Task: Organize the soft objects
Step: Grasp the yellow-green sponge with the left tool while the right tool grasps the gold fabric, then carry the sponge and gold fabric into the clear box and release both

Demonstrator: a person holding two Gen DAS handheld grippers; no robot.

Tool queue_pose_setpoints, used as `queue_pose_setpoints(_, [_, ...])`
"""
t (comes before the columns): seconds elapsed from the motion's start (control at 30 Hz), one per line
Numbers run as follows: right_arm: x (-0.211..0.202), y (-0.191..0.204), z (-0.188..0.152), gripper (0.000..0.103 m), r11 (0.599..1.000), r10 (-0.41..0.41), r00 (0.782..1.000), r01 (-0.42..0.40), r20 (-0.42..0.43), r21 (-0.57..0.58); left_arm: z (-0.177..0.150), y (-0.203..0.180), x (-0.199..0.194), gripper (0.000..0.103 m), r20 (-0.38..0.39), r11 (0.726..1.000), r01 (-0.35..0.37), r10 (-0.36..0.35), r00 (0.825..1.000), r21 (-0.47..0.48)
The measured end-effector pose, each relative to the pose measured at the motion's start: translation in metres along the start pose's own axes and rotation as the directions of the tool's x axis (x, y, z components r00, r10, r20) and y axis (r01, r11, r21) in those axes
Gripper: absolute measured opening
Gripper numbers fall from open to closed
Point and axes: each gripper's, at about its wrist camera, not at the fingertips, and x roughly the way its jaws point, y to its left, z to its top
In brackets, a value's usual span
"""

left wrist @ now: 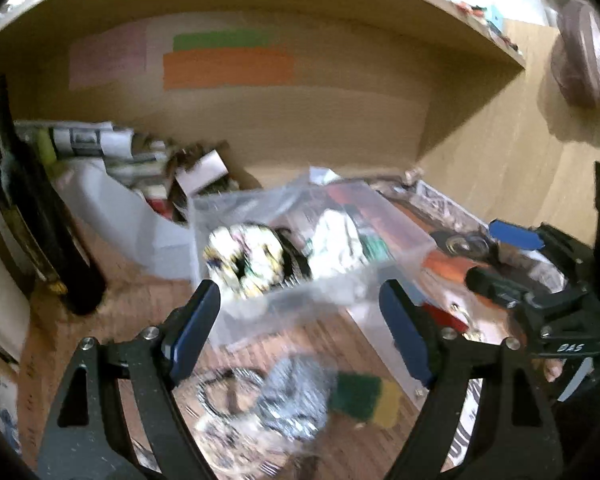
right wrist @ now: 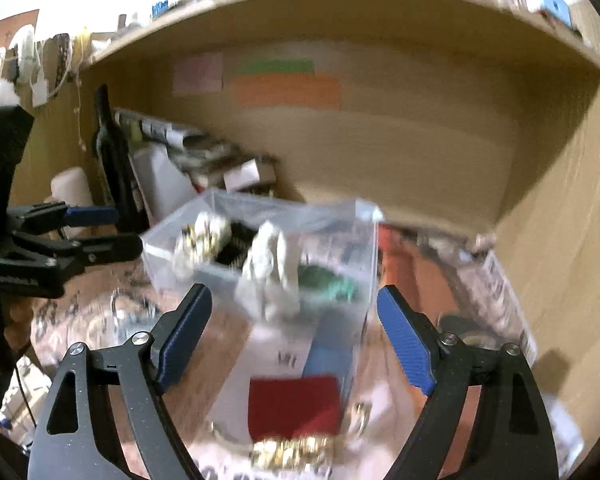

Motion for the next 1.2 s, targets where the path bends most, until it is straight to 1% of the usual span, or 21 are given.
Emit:
queue_pose_setpoints(0.13, [0.016,-0.006,-0.028,0.083,0.998,0.013,0.995,-0.008,-0.097,0.055,-0.020,-0.012,0.009,0.082,-0.050,0.999,0.035,-0.036,0.998,-0.009])
queue_pose_setpoints(0.27, [0.026,-0.010,-0.051,0.083,0.994,0.032,0.987,-0.015,-0.159,0.104,-0.039,-0.024,0.020,0.082,-0.093,0.999,0.052,-0.052,0.994,-0.009])
queue_pose_setpoints(0.43, [0.031,-0.013,-0.073,0.083,0.989,0.044,0.979,-0.014,-0.201,0.147,-0.057,-0.037,0.025,0.082,-0.129,0.997,0.075,-0.074,0.989,0.003])
queue_pose_setpoints(0.53, [0.030,-0.011,-0.081,0.080,0.990,0.025,0.981,0.002,-0.194,0.140,-0.065,-0.045,0.029,0.082,-0.141,0.997,0.078,-0.075,0.987,0.017])
queue_pose_setpoints(0.57, [0.030,-0.010,-0.082,0.078,0.991,0.022,0.981,0.004,-0.193,0.134,-0.067,-0.047,0.030,0.081,-0.143,0.997,0.077,-0.073,0.987,0.022])
queue_pose_setpoints(0.63, [0.031,-0.010,-0.083,0.073,0.993,0.019,0.980,0.005,-0.196,0.122,-0.071,-0.051,0.032,0.073,-0.151,0.996,0.073,-0.067,0.986,0.040])
queue_pose_setpoints(0.67, [0.032,-0.009,-0.084,0.068,0.994,0.018,0.979,0.005,-0.201,0.113,-0.072,-0.053,0.033,0.071,-0.155,0.996,0.071,-0.062,0.986,0.052])
queue_pose_setpoints(0.73, [0.035,-0.008,-0.086,0.062,0.995,0.010,0.979,0.009,-0.204,0.095,-0.075,-0.056,0.036,0.061,-0.161,0.996,0.058,-0.046,0.986,0.074])
queue_pose_setpoints(0.77, [0.035,-0.007,-0.087,0.059,0.996,0.005,0.980,0.013,-0.201,0.089,-0.076,-0.056,0.037,0.058,-0.161,0.995,0.051,-0.038,0.986,0.080])
queue_pose_setpoints(0.83, [0.035,-0.008,-0.087,0.051,0.996,-0.003,0.981,0.020,-0.194,0.087,-0.077,-0.054,0.039,0.044,-0.165,0.996,0.040,-0.026,0.986,0.081])
queue_pose_setpoints(0.9, [0.033,-0.011,-0.086,0.045,0.995,0.015,0.983,0.004,-0.184,0.104,-0.075,-0.051,0.039,0.040,-0.163,0.997,0.040,-0.029,0.986,0.070])
queue_pose_setpoints(0.93, [0.030,-0.012,-0.085,0.044,0.994,0.025,0.984,-0.005,-0.176,0.112,-0.075,-0.049,0.039,0.038,-0.159,0.997,0.043,-0.032,0.987,0.066])
queue_pose_setpoints(1.0, [0.028,-0.013,-0.083,0.035,0.993,0.031,0.986,-0.012,-0.162,0.116,-0.072,-0.048,0.037,0.033,-0.149,0.997,0.048,-0.039,0.988,0.062])
queue_pose_setpoints(1.03, [0.027,-0.014,-0.082,0.033,0.992,0.040,0.987,-0.022,-0.153,0.122,-0.070,-0.047,0.036,0.033,-0.141,0.997,0.049,-0.040,0.989,0.061])
queue_pose_setpoints(1.1, [0.024,-0.015,-0.078,0.025,0.991,0.048,0.989,-0.030,-0.141,0.127,-0.066,-0.047,0.035,0.031,-0.128,0.997,0.048,-0.040,0.991,0.059])
queue_pose_setpoints(1.17, [0.022,-0.017,-0.075,0.020,0.990,0.054,0.990,-0.037,-0.126,0.133,-0.060,-0.046,0.032,0.031,-0.111,0.997,0.054,-0.048,0.993,0.054])
queue_pose_setpoints(1.2, [0.021,-0.017,-0.073,0.020,0.990,0.056,0.991,-0.039,-0.120,0.134,-0.058,-0.046,0.031,0.030,-0.104,0.997,0.057,-0.051,0.993,0.052])
